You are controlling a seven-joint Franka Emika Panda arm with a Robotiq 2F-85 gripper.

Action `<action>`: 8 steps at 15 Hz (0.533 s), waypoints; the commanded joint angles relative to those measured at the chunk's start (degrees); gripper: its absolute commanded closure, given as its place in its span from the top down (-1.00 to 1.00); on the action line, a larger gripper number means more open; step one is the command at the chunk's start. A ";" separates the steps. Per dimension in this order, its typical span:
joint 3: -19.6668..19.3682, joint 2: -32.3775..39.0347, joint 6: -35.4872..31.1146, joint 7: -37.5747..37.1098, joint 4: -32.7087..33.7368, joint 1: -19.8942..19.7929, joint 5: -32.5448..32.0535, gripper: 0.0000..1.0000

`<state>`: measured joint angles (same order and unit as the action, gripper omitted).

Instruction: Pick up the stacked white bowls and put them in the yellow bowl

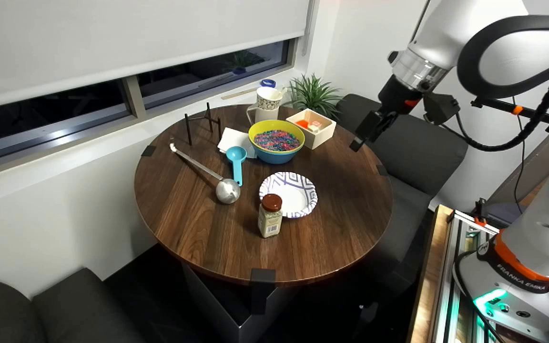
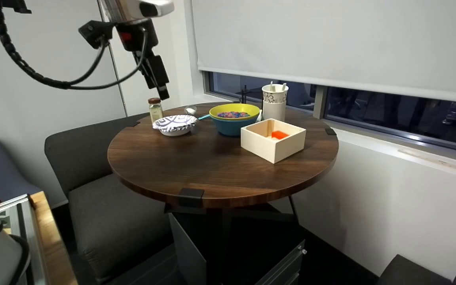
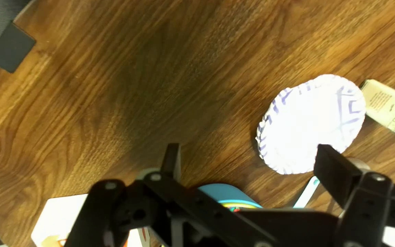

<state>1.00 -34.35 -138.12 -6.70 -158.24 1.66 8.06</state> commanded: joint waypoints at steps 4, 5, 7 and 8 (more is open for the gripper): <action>-9.64 18.03 -16.47 13.95 0.65 11.80 22.83 1.00; -11.17 20.02 -17.73 17.19 1.22 13.84 27.20 1.00; -17.01 22.89 -16.43 24.43 2.98 19.86 36.40 1.00; -18.38 24.50 -15.39 28.19 3.86 21.30 41.02 1.00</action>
<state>-12.00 -14.78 -154.12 12.27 -157.13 17.16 37.79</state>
